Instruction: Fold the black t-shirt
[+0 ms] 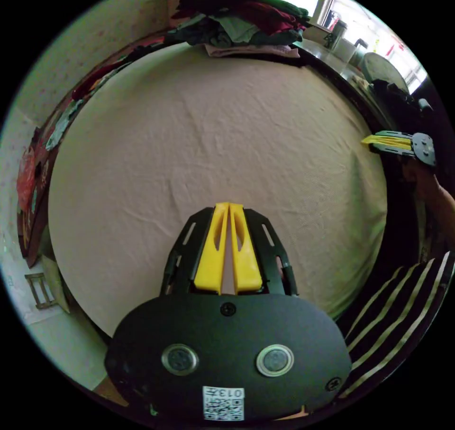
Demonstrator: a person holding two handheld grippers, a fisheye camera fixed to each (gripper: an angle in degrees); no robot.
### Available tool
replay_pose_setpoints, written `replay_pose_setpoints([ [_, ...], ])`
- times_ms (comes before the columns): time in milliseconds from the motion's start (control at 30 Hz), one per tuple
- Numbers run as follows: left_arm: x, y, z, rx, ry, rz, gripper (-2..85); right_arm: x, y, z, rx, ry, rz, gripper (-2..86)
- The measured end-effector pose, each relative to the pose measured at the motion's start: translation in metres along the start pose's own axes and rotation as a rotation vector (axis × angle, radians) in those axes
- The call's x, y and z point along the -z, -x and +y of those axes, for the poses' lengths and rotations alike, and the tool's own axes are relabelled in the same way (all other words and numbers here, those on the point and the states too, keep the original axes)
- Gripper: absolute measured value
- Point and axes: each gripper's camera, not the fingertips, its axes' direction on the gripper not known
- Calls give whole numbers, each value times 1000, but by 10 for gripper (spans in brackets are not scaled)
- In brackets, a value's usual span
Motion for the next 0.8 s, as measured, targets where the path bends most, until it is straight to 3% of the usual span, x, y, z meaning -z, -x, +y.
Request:
replay_pose_setpoints([
  [200, 7, -22, -9, -174, -142, 115, 12, 91, -29, 78, -210, -182, 193, 10],
  [400, 27, -107, -44, -450, -289, 352, 92, 163, -116, 184, -490, -244, 408, 75],
  [500, 26, -150, -64, -514, -291, 442, 128, 175, -165, 215, -571, -237, 388, 104],
  [667, 4, -188, -95, -442, -218, 566, 166, 165, -216, 222, -567, -239, 203, 130],
  [733, -3, -191, -98, -399, -186, 623, 140, 145, -224, 219, -516, -140, 119, 89],
  [800, -5, -187, -94, -388, -170, 695, 28, 140, -220, 220, -450, -61, 100, 38],
])
